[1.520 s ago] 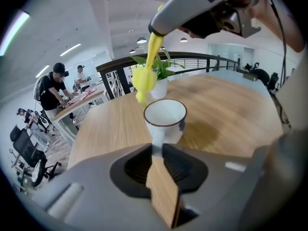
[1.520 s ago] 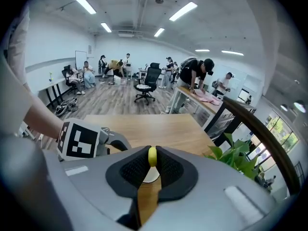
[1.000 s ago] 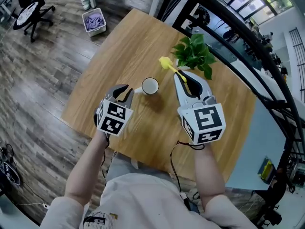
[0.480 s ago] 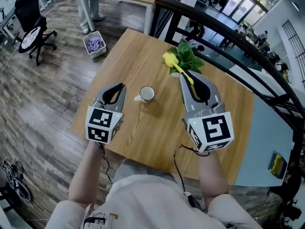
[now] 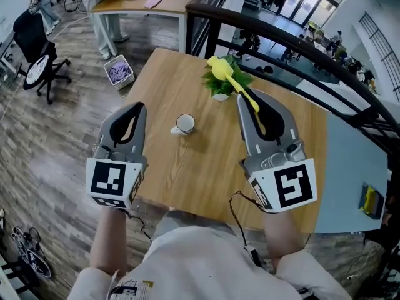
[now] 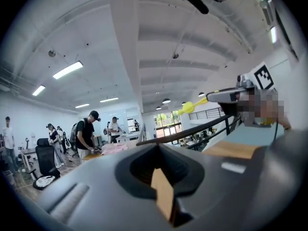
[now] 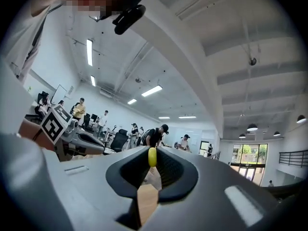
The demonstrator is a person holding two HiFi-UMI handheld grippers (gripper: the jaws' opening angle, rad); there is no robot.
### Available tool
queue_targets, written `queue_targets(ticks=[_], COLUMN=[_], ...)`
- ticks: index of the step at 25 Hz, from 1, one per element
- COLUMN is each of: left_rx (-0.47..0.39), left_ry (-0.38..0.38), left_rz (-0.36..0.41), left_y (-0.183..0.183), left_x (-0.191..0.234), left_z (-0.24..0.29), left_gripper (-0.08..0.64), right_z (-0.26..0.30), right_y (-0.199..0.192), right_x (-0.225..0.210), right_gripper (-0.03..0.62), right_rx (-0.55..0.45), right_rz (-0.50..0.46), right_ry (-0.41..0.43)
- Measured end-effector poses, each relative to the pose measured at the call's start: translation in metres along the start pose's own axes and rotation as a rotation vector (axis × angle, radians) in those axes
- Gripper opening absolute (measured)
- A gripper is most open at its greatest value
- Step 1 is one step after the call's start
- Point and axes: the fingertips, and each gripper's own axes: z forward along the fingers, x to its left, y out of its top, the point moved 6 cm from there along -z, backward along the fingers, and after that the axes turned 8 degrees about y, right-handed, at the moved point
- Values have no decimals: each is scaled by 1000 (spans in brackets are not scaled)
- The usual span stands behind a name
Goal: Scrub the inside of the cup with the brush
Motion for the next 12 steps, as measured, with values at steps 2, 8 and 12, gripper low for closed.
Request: queue_targets(ticks=[2, 8, 12], left_rx=[-45, -88, -148], left_ry=[10, 41, 10], left_rz=[22, 83, 62], left_y=[16, 35, 40], left_x=[-1, -7, -13], left_z=[-9, -35, -48], left_gripper=[3, 3, 3], right_z=[-11, -40, -57], right_y=[6, 8, -1], right_x=[0, -6, -5], right_gripper=[32, 34, 34], right_rx=[-31, -63, -47], right_rz=[-12, -10, -12], right_ry=[-24, -47, -59])
